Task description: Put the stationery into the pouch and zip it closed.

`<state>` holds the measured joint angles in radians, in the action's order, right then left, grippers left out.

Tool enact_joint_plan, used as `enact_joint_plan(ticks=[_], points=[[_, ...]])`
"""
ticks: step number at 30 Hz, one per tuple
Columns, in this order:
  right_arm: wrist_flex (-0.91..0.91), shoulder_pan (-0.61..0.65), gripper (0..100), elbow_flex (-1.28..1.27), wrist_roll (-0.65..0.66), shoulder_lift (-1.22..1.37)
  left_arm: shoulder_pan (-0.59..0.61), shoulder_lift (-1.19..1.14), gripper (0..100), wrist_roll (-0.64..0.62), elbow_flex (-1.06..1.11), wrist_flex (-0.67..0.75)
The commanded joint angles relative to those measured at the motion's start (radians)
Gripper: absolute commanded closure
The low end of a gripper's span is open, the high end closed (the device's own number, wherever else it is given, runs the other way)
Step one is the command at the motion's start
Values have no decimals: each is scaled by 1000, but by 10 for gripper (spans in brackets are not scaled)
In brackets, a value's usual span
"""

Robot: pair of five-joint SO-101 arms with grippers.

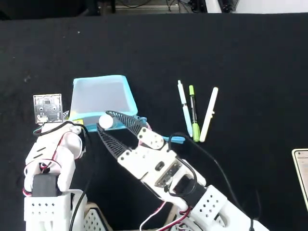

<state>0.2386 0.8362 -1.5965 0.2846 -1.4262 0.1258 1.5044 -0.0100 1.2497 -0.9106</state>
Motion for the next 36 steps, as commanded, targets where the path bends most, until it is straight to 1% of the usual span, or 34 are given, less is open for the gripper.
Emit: enact_joint_plan(ticks=[1, 5, 12, 18, 27, 29, 33, 36], points=[[29, -35, 988, 16, 9, -10, 8, 2, 970, -14, -4, 12], [29, -35, 988, 22, 9, -10, 7, 2, 970, -17, -21, 12], [29, -35, 988, 73, 9, -10, 8, 2, 970, -11, -133, -40], [26, -35, 988, 153, 9, -10, 8, 0, 970, 81, -191, -29], [25, -32, 988, 216, 6, -10, 8, -9, 970, 74, -285, -41], [28, -32, 988, 219, 3, -8, 7, -9, 970, 72, -305, -64], [28, -32, 988, 231, 9, 50, 7, -11, 970, 72, -357, -127], [28, -34, 988, 268, 8, 120, 2, -11, 970, 72, -360, -138]])
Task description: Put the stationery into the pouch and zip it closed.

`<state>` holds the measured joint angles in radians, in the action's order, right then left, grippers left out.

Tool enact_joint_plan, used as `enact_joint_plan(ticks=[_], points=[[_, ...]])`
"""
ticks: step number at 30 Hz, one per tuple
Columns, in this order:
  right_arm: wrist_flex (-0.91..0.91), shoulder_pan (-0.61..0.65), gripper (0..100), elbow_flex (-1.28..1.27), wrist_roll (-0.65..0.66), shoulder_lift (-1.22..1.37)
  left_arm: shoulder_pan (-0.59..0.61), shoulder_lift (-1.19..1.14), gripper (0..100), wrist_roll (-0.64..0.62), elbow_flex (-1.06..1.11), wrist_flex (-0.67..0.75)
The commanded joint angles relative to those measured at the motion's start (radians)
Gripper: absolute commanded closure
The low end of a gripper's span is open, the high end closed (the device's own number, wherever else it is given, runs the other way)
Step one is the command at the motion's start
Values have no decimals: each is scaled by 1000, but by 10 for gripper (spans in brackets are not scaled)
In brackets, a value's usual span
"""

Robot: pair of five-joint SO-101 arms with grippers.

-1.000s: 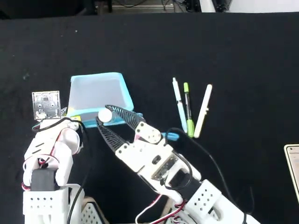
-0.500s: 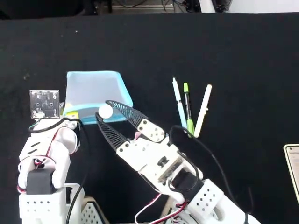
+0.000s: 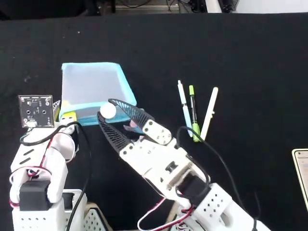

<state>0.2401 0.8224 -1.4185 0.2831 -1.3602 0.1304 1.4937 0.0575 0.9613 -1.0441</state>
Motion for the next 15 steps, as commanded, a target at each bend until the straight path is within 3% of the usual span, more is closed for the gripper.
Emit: enact_joint_plan(ticks=[1, 9, 15], points=[[26, -18, 988, 104, 9, 77, -4, -2, 970, 5, -70, -5], [26, -18, 988, 173, 11, 200, 2, -212, 970, 5, -117, -14], [28, -18, 988, 182, 11, 237, -5, -347, 970, -34, -271, -138]])
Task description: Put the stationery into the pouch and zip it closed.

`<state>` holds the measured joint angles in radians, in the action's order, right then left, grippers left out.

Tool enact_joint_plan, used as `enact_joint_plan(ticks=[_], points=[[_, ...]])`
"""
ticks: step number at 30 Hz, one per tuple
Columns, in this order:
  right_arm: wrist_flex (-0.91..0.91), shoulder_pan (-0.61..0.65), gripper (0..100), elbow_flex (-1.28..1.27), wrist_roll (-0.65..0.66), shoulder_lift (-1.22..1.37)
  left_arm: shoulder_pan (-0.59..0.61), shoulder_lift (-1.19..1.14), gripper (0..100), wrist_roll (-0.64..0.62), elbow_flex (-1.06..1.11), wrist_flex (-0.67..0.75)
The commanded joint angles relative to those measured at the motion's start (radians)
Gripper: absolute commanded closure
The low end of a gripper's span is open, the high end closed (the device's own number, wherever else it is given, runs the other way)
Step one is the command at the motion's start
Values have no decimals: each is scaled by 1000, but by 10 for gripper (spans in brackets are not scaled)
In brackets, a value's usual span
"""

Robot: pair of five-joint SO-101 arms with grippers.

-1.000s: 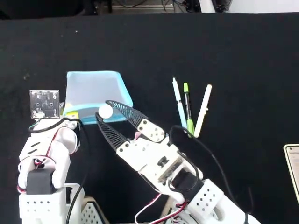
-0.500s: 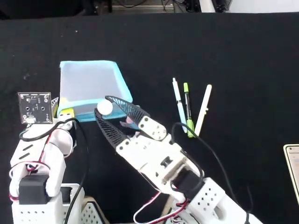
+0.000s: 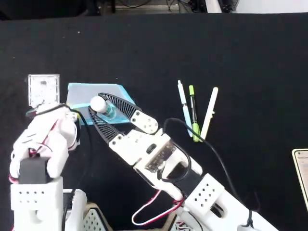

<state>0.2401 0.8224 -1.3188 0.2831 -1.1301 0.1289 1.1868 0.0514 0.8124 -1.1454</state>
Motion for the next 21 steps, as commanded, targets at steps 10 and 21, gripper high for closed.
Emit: enact_joint_plan(ticks=[10, 21], points=[[28, -23, 988, 168, 8, 120, -1, -204, 970, -26, -163, -60], [26, -40, 988, -24, 11, 108, 2, -216, 970, -25, -162, -58]])
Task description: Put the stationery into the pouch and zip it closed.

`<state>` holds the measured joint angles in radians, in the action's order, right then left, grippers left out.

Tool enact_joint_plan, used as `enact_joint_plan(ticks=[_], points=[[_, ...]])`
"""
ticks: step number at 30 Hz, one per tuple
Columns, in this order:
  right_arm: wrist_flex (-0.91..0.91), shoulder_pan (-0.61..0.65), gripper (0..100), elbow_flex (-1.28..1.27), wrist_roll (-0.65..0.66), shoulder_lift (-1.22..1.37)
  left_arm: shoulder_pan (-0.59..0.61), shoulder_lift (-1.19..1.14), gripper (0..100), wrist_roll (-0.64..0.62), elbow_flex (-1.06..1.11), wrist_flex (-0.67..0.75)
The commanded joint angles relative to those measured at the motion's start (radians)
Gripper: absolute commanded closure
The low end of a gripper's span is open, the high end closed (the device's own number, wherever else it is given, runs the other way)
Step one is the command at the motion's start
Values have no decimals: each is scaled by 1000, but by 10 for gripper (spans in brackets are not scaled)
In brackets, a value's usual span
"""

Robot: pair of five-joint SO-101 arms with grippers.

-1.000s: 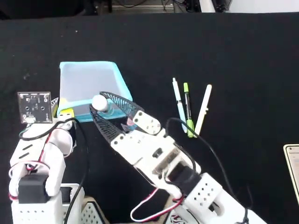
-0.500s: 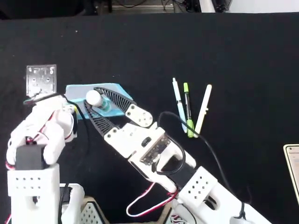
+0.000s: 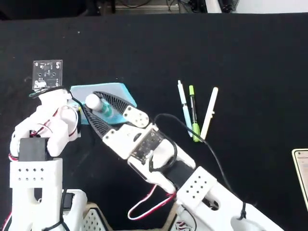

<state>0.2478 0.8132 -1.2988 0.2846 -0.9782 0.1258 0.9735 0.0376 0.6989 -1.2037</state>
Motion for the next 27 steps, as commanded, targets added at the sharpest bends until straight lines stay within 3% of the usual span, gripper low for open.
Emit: enact_joint_plan(ticks=[1, 13, 20, 27], points=[[18, -31, 988, -71, 9, -70, 5, -3, 970, -11, -48, 0], [-17, -26, 987, -400, 9, -518, 5, -5, 970, -9, -48, 0], [-465, 11, 986, -142, -64, -538, 1, -5, 970, -11, -44, 0], [-562, 25, 880, 91, -169, -265, -1, -5, 970, -14, -42, 0]])
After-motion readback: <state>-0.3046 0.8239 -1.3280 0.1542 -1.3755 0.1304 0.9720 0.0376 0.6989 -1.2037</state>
